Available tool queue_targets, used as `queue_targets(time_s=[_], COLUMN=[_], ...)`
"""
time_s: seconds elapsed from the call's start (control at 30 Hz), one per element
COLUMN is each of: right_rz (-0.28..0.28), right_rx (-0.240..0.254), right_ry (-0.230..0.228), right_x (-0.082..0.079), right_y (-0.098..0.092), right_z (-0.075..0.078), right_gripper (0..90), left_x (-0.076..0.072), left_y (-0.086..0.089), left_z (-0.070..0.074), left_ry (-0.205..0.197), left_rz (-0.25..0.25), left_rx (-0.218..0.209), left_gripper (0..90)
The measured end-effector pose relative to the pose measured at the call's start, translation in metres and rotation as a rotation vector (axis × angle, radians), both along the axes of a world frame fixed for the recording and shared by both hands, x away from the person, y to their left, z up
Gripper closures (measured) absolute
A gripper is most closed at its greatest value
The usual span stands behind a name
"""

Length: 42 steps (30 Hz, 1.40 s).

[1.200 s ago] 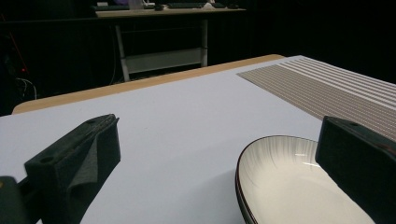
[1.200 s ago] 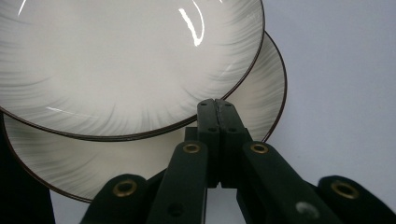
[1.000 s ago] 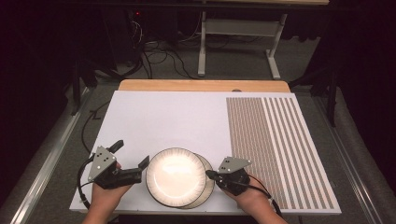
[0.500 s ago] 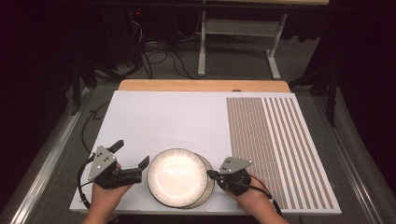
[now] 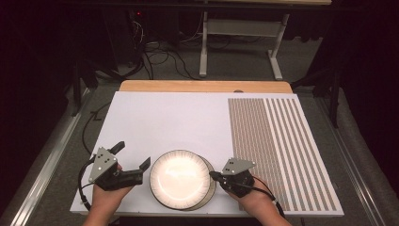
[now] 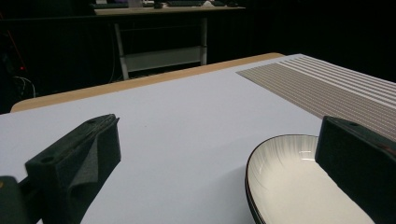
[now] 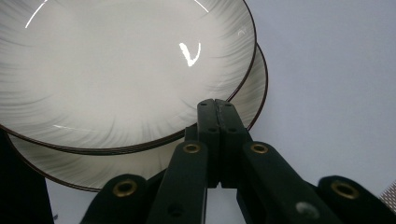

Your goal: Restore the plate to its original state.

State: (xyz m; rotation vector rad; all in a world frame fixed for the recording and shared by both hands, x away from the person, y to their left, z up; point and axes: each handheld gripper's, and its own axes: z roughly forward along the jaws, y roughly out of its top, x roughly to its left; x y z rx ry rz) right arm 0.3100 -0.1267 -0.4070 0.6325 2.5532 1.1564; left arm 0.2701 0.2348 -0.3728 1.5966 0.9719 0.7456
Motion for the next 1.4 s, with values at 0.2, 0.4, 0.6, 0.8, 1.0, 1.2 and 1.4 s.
queue_targets(time_s=[0.2, 0.4, 0.6, 0.8, 1.0, 1.2, 1.4], right_rz=[-0.001, -0.012, -0.018, -0.031, -0.033, -0.038, -0.067], right_rx=[-0.004, 0.009, 0.008, 0.012, 0.009, 0.014, 0.04], right_ry=[-0.001, 0.0, -0.001, -0.002, -0.004, 0.0, -0.002], right_x=[0.0, 0.0, 0.001, 0.001, 0.002, 0.002, 0.002], right_y=[-0.001, -0.003, -0.006, -0.009, -0.012, -0.014, -0.022], right_z=[0.0, 0.001, 0.002, 0.003, 0.004, 0.005, 0.008], right_gripper=[90.0, 90.0, 90.0, 90.0, 90.0, 90.0, 90.0], left_x=[0.0, 0.0, 0.0, 0.0, 0.001, 0.001, 0.002], left_y=[0.0, 0.0, 0.0, 0.0, 0.0, -0.001, 0.0], left_z=[0.0, 0.0, 0.0, 0.0, -0.001, -0.001, -0.002], left_ry=[0.001, 0.001, 0.002, 0.004, 0.006, 0.01, 0.015], left_rz=[0.001, -0.002, -0.001, -0.002, -0.003, -0.005, -0.008], left_rx=[-0.002, -0.001, -0.003, 0.0, -0.001, 0.004, -0.001], left_gripper=[0.9, 0.9, 0.9, 0.9, 0.9, 0.9, 1.0])
